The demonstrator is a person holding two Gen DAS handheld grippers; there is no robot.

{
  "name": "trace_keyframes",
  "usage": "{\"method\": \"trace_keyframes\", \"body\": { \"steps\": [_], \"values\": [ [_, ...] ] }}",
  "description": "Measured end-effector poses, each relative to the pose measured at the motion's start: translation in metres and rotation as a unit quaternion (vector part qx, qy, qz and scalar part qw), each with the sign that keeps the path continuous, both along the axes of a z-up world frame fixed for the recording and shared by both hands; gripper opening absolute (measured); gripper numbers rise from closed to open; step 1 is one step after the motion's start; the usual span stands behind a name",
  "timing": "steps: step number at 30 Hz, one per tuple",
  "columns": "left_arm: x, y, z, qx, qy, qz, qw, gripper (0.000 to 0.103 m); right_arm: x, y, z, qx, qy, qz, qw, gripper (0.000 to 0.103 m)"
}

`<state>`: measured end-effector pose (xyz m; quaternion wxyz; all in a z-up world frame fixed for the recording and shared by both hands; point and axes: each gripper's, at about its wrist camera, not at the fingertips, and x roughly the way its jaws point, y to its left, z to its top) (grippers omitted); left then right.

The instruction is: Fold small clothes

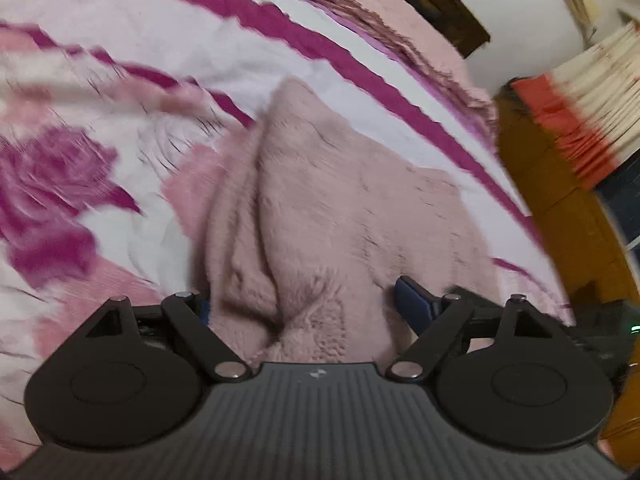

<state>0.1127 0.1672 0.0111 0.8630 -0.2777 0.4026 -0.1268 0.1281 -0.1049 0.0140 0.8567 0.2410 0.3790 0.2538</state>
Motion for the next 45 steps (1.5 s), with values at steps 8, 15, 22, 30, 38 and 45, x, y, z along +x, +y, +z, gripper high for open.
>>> {"method": "trace_keyframes", "body": {
  "steps": [8, 15, 22, 30, 38, 45],
  "values": [
    [-0.007, 0.002, 0.01, -0.053, -0.009, 0.021, 0.9983, 0.05, 0.0, -0.002, 0.033, 0.009, -0.025, -0.002, 1.0, 0.048],
    [-0.03, -0.037, 0.041, -0.083, -0.034, -0.004, 0.996, 0.048, -0.023, -0.031, 0.089, -0.002, -0.052, -0.001, 0.999, 0.047],
    [-0.059, -0.097, 0.046, -0.072, -0.036, -0.061, 0.9949, 0.048, -0.079, -0.087, 0.093, -0.015, -0.028, -0.047, 0.998, 0.047],
    [-0.083, -0.144, 0.02, 0.028, 0.001, -0.085, 0.996, 0.054, -0.088, -0.122, 0.027, -0.028, 0.061, -0.089, 0.994, 0.052],
    [-0.098, -0.155, 0.045, 0.117, -0.023, -0.071, 0.9904, 0.065, -0.118, -0.125, 0.035, -0.048, 0.037, -0.108, 0.992, 0.058],
    [-0.138, -0.146, 0.058, 0.175, -0.048, -0.041, 0.9825, 0.069, -0.167, -0.133, 0.05, -0.078, -0.009, -0.129, 0.988, 0.058]
  ]
}}
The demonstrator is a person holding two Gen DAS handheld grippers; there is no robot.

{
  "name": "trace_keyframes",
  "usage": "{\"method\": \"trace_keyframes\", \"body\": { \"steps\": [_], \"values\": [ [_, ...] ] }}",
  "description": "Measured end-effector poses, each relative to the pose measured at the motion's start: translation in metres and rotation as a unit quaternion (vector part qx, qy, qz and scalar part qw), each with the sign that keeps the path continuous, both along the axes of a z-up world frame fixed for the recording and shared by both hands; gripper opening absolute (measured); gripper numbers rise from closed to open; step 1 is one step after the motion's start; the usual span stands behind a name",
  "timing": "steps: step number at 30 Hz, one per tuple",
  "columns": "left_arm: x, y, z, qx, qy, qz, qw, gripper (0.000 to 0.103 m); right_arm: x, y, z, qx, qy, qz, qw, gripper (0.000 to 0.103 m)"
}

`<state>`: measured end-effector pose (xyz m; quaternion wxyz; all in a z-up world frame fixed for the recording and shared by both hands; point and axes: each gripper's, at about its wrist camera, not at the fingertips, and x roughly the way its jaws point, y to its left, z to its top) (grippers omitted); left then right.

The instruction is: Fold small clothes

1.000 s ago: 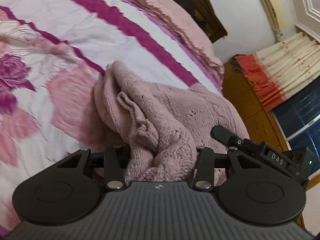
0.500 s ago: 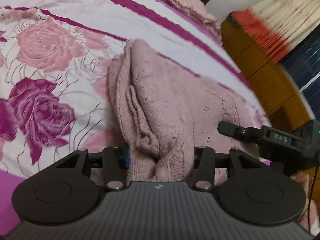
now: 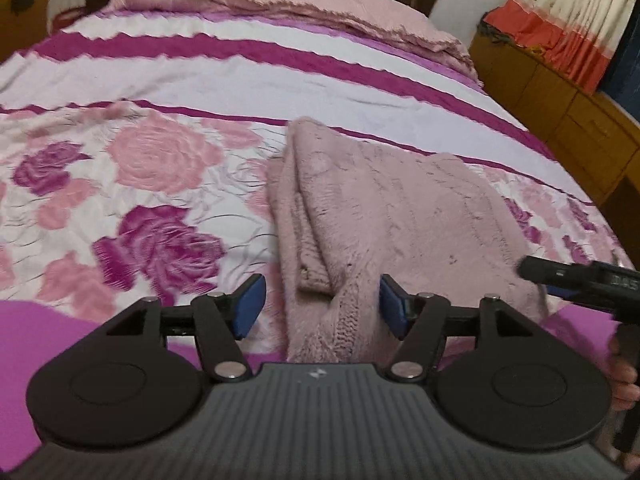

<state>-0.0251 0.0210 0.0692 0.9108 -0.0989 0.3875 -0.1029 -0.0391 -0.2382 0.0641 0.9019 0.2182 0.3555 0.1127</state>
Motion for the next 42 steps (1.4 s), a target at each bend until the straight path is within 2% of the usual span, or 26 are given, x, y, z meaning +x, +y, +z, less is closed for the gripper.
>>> {"method": "trace_keyframes", "body": {
  "steps": [3, 7, 11, 15, 19, 21, 28, 33, 42],
  "values": [
    [-0.001, 0.002, -0.01, 0.01, 0.019, 0.015, 0.9997, 0.072, -0.002, 0.005, -0.01, -0.015, 0.009, 0.0, 1.0, 0.058],
    [0.002, -0.002, -0.025, 0.037, 0.014, 0.031, 0.9987, 0.08, 0.003, 0.014, -0.027, -0.014, 0.014, 0.008, 1.0, 0.058],
    [-0.005, -0.006, -0.018, 0.051, 0.005, 0.033, 0.9982, 0.08, -0.004, 0.019, -0.015, -0.027, -0.003, -0.006, 1.0, 0.059],
    [-0.022, -0.015, -0.005, 0.063, -0.002, 0.025, 0.9977, 0.08, -0.023, 0.023, 0.003, -0.062, -0.033, -0.014, 0.997, 0.059],
    [-0.039, -0.027, 0.002, 0.07, 0.0, 0.023, 0.9973, 0.082, -0.04, 0.028, 0.011, -0.101, -0.053, -0.015, 0.993, 0.069],
    [-0.045, -0.033, 0.001, 0.072, 0.006, 0.027, 0.997, 0.086, -0.05, 0.031, 0.011, -0.116, -0.059, -0.017, 0.991, 0.074],
    [-0.056, -0.051, -0.018, 0.085, 0.035, 0.026, 0.9954, 0.087, -0.07, 0.047, -0.012, -0.175, -0.031, -0.005, 0.984, 0.075],
    [-0.058, -0.064, -0.032, 0.125, 0.033, 0.024, 0.9914, 0.09, -0.072, 0.052, -0.024, -0.192, -0.018, -0.014, 0.981, 0.074],
    [-0.06, -0.067, -0.041, 0.139, 0.024, 0.021, 0.9898, 0.095, -0.071, 0.061, -0.031, -0.216, -0.016, -0.007, 0.976, 0.082]
  ]
}}
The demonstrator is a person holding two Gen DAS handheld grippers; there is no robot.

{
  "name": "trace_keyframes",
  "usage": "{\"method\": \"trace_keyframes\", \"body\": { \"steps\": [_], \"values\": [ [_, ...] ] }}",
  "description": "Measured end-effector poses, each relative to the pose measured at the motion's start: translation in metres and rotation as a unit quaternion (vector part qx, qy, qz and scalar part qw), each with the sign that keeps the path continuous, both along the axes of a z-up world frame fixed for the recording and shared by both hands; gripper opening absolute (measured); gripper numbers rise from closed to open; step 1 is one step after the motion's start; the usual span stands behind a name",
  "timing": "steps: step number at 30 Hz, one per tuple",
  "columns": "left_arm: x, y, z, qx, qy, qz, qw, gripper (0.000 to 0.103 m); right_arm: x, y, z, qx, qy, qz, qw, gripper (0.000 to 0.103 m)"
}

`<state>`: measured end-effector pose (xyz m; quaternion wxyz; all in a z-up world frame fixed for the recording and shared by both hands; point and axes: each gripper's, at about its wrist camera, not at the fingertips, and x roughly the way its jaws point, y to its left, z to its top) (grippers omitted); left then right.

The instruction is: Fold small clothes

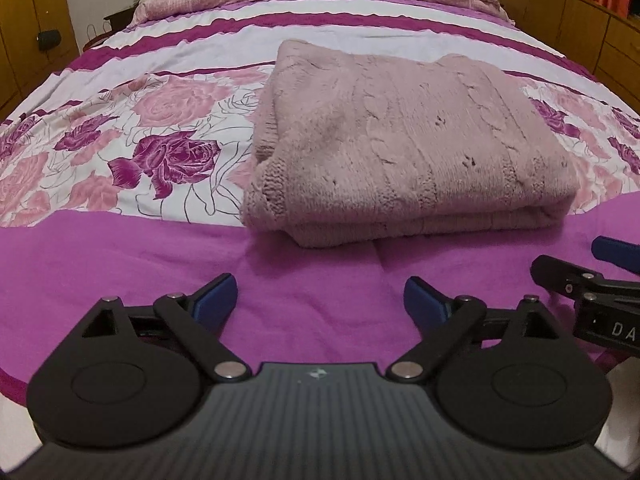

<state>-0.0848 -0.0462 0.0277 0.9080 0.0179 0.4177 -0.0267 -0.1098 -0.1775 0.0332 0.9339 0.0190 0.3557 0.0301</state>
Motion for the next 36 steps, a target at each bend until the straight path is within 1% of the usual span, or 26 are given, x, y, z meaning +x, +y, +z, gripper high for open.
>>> {"method": "trace_keyframes", "body": {
  "steps": [9, 36],
  "values": [
    [-0.0003, -0.0018, -0.0034, 0.007, -0.005, -0.006, 0.9999, 0.097, 0.0005, 0.0009, -0.001, -0.003, -0.001, 0.0, 1.0, 0.082],
    [-0.0006, -0.0014, -0.0048, 0.007, -0.008, -0.007, 0.9999, 0.098, 0.0005, 0.0014, -0.0017, -0.004, 0.0, 0.0, 1.0, 0.083]
  ]
}}
